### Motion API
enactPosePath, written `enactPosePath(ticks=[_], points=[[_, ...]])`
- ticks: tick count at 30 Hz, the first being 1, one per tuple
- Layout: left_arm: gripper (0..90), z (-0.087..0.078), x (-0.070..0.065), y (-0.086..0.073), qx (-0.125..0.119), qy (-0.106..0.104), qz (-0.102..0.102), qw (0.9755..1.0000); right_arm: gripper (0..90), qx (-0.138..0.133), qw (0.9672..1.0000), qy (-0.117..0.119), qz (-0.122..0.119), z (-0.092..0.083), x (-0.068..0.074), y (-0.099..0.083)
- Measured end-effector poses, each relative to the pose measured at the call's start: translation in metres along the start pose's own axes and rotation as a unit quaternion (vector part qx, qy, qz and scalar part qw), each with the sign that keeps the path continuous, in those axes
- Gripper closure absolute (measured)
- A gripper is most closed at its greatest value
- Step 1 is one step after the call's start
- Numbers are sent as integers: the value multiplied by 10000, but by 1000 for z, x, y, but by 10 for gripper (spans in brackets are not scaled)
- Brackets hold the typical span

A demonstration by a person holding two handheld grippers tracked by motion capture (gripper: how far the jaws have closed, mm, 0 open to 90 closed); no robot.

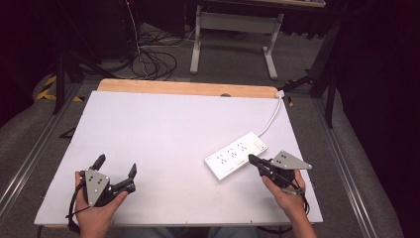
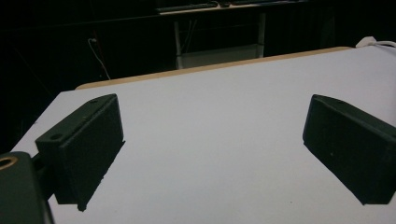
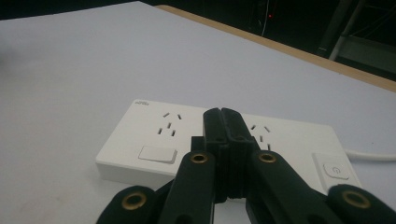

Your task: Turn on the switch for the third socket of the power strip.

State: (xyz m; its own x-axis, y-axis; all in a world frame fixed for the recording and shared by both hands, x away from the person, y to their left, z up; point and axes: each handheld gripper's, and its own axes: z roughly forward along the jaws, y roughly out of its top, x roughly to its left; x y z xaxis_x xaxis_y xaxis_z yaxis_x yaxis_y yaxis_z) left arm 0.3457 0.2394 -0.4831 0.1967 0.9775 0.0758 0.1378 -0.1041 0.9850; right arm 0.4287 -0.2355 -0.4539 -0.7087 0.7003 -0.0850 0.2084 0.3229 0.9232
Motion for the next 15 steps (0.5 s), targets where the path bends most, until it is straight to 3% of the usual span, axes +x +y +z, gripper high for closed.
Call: enactPosePath(ticks=[15], points=[[60,1,-2,0,20,-20,35,10000,900,191,9994,255,-131,14,9,2]])
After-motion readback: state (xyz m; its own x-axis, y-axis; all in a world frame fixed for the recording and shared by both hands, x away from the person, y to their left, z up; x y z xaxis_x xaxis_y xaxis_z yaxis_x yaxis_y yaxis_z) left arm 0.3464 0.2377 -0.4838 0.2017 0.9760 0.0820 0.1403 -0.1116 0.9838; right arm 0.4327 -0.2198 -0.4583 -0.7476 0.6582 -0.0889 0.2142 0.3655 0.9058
